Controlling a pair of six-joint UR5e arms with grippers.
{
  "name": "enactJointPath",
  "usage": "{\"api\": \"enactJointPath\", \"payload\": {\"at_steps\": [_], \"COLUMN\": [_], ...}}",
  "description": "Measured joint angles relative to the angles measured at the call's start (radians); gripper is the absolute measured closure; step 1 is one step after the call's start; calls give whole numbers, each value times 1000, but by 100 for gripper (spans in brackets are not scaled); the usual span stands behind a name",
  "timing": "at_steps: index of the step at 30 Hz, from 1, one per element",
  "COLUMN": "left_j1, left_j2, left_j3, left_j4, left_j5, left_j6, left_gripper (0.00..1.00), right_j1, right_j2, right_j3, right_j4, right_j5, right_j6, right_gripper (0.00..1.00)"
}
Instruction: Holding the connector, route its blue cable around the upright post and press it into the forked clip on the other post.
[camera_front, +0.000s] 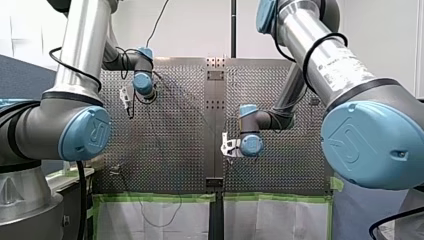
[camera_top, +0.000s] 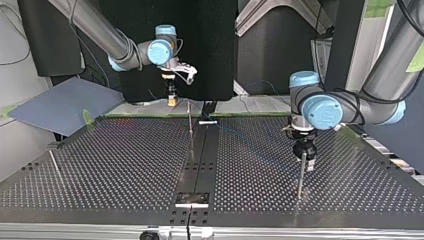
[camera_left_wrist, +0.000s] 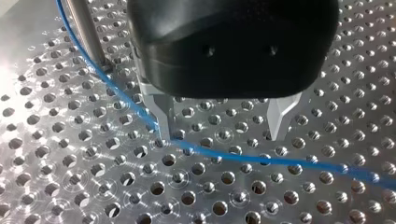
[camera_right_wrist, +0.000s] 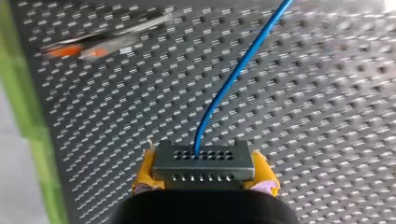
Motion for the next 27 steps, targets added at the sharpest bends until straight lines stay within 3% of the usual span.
{"api": "enactJointPath", "payload": {"at_steps": [17, 27], "left_j1": [1, 1], "left_j2": [0, 0], "left_j3": [0, 0], "left_j4": [1, 1], "left_j5": [-3, -3], "left_j6": [0, 0], "left_gripper": [2, 2], "right_j1": [-3, -10], "right_j2": [100, 188], "right_j3": [133, 219], "right_j4": [-133, -222], "right_j5": [33, 38], "right_j6": [5, 43], "right_gripper": [100, 100]}}
